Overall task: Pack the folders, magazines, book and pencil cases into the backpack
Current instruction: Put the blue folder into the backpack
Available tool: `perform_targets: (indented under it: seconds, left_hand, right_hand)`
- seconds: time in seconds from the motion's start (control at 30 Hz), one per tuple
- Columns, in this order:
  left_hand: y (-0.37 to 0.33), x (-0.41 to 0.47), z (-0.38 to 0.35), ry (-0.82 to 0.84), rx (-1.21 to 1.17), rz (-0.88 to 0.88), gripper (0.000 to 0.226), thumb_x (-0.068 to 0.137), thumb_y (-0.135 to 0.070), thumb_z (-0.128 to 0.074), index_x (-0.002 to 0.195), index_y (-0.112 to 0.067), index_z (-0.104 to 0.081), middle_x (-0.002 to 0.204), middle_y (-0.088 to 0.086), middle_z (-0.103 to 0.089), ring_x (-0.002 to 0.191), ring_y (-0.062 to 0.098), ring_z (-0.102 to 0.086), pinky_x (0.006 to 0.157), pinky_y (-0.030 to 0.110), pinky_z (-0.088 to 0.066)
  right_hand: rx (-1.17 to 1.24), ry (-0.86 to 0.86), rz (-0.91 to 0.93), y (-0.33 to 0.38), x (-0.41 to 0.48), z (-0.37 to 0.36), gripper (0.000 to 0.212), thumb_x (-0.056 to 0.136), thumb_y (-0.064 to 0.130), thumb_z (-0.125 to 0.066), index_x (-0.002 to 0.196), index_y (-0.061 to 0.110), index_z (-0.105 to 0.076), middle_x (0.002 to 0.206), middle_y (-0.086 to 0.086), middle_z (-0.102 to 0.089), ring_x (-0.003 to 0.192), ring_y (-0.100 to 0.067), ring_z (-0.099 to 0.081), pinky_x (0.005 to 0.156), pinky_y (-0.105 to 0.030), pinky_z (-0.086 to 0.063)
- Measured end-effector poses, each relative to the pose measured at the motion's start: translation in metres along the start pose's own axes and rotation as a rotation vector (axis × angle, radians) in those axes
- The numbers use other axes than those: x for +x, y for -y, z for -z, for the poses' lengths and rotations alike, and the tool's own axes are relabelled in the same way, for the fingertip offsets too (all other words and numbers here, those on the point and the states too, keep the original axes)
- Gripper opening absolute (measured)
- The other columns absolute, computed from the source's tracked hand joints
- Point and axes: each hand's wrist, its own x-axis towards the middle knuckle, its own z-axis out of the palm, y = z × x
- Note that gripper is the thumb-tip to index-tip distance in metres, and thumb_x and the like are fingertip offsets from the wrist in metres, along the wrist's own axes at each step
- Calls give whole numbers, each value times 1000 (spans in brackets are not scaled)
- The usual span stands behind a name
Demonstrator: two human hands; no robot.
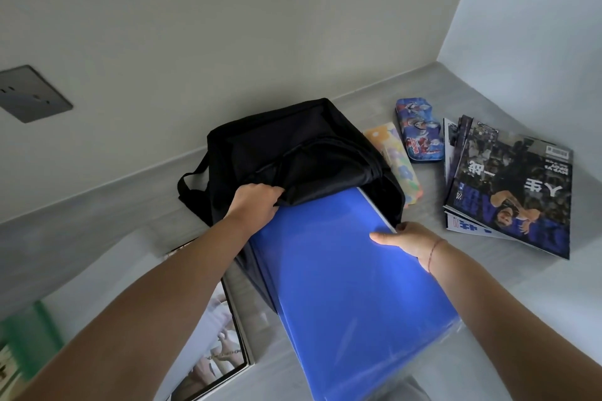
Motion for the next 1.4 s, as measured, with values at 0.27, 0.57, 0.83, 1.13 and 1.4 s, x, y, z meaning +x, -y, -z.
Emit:
perform_targets:
  seconds: [0.27, 0.57, 0.83, 1.13, 1.4]
  left_hand:
    - [9, -2, -2, 10, 97, 0, 30, 91, -11, -49, 119, -15, -56, 105, 3, -67, 92, 23, -65, 68, 30, -46]
    - [27, -7, -24, 33, 30, 17, 47, 81, 8, -54, 124, -10, -54, 117, 8, -61, 108, 25, -58, 88, 33, -51]
    - [26, -8, -10, 79, -13, 25, 41, 88, -3, -46, 126, -16, -55, 114, 6, -64, 104, 25, -60, 84, 36, -51]
    - [-27, 18, -6, -34, 96, 77, 50, 86, -25, -62, 130, -11, -43, 122, 7, -50, 112, 24, -51, 86, 33, -46]
    - [-51, 50, -1, 7, -12, 83, 16, 89, -6, -55, 105, -8, -58, 110, 8, -58, 99, 25, -59, 72, 30, -45]
  right_hand:
    - [16, 35, -64, 10, 9, -12, 68, 71, 29, -80, 129, 6, -55, 135, -4, -55, 135, -21, -39, 109, -30, -25]
    - [-51, -37, -58, 3, -2, -3, 42, 78, 28, -75, 111, 5, -63, 103, -3, -63, 105, -22, -51, 89, -26, -31]
    - [50, -122, -45, 30, 16, -54, 88, 75, 42, -75, 139, 0, -32, 141, -12, -43, 129, -29, -43, 91, -33, -37]
    - [-84, 39, 98, -10, -44, -25, 66, 84, 34, -67, 139, 23, -32, 99, -10, -67, 92, -27, -67, 76, -31, -50]
    - [7, 241, 91, -37, -92, -13, 37, 93, 27, -54, 125, 39, -40, 60, 1, -59, 42, -17, -49, 40, -24, -39]
